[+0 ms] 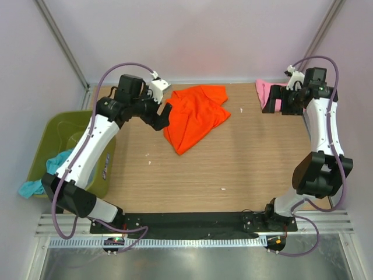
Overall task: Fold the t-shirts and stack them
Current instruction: Move the tshirt to the center of the board, then flatten the tshirt out
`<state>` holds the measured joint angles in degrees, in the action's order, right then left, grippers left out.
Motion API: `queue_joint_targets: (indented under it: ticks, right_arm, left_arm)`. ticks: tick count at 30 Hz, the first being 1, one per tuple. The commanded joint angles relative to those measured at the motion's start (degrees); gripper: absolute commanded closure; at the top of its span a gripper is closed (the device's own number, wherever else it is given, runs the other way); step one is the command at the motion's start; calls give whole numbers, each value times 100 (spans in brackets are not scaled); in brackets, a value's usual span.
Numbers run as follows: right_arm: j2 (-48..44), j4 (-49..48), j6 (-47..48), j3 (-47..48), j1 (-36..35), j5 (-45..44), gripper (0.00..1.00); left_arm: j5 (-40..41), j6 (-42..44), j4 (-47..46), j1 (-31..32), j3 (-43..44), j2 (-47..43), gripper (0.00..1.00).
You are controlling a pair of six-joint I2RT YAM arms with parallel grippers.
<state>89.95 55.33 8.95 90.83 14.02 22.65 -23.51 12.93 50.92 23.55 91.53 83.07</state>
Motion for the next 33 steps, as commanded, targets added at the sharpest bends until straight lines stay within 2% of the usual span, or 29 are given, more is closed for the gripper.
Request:
queue_joint_targets:
  ticks: [1,3,8,10,15,24,28,33]
  right_arm:
    - [433,21,63,864,-109,705,1]
    - [645,65,159,1094,-250,635,2]
    - [1436,145,405,1823,-794,425,4]
    - [1813,154,712,2156,-1338,74,5]
    - [2604,31,740,2878,-2008,-270,9]
    - [4107,-31,608,4293,-3001,64,14]
    - [4495,-84,625,4497,-3378,-331,13]
    - [4531,-189,669,4242,-3643,-1009,10]
  left_arm:
    - [1704,-1,-556,-44,-91,340,16]
    - [2068,-167,-706,-114,57,867,17]
    - [1780,-282,-284,-351,1006,2097,23]
    - [1858,-430,-354,-482,1488,2808,25]
    - [1692,-695,-451,-913,2492,3583,25]
    - [1524,-142,-715,-1195,3854,4832,29]
    - [1526,-255,-706,-1160,4373,5377,30]
    - [1218,-686,-732,-1169,4418,5562,31]
